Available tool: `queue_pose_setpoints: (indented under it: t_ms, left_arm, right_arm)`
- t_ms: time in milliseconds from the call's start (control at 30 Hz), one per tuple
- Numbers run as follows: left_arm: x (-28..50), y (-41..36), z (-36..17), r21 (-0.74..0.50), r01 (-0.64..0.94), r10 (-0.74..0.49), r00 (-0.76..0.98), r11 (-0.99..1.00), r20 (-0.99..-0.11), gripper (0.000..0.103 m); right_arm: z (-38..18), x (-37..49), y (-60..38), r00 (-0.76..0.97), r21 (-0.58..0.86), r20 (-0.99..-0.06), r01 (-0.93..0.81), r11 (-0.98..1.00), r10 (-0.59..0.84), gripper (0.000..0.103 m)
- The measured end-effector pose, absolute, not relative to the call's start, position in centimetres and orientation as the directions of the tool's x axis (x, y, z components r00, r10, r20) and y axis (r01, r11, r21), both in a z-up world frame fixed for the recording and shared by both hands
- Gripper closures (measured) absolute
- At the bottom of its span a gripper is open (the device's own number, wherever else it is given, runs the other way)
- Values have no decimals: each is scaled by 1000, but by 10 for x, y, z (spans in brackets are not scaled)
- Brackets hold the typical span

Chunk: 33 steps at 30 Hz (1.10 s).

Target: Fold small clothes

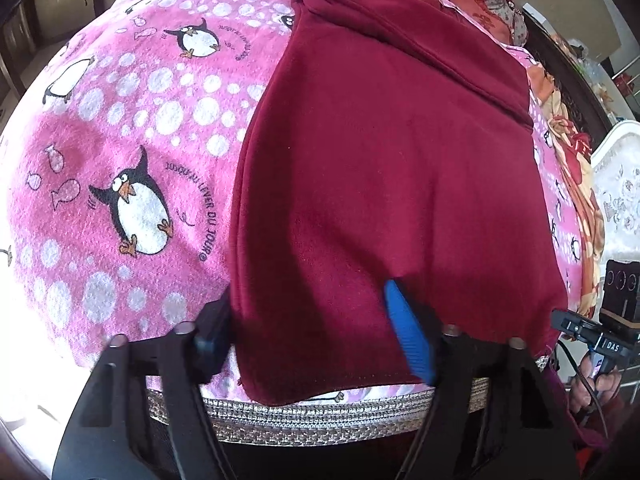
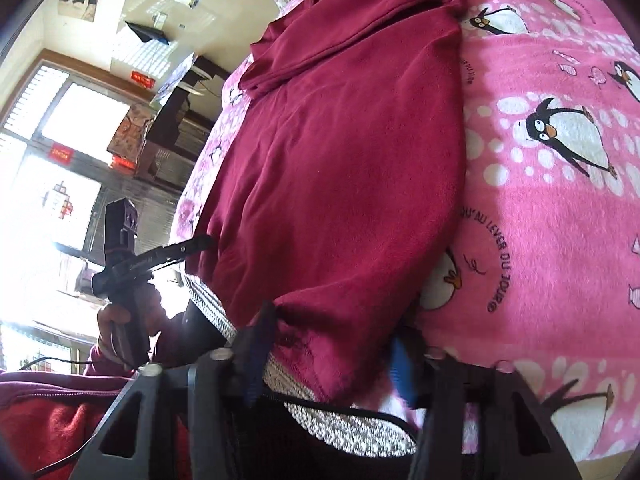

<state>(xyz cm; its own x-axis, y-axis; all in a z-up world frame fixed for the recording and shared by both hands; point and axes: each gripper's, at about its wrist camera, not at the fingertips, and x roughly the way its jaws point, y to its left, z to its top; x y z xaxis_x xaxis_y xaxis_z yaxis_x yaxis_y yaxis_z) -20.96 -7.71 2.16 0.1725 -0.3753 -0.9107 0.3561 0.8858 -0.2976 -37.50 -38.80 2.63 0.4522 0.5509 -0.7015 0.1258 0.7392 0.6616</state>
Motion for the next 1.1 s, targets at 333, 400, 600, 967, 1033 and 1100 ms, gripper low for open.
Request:
queue_pose_setpoints:
  t_ms: [333,400,600,967,1033,1100]
  left_arm:
    - [-194,-77,54,-346,393,-444,192,852,-875,94]
    - [-184,-80,67,-363,405,-472,212,839,-856,94]
    - [-126,-100,102,-366,416,-509,311,832,-803,95]
    - [-16,-166,140,-332,444,-524,434,832,-732,96]
    - [1,-178,142,-318,443,-515,450,838,-730,96]
    - [17,-189,143,-310,445,-510,454,840,-730,96]
  right_arm:
    - [77,-344,-397,565,568,-684,14,823,462,86]
    - [86,-334,-406,600,561,-668,18,827,440,87]
    - [102,-289,-447,699,571,-615,76,818,364,88]
    - [134,-203,-512,774,506,-595,150,849,218,89]
    - [136,-188,-525,775,490,-602,169,855,192,89]
    - [136,-170,-536,777,497,-601,181,849,186,89]
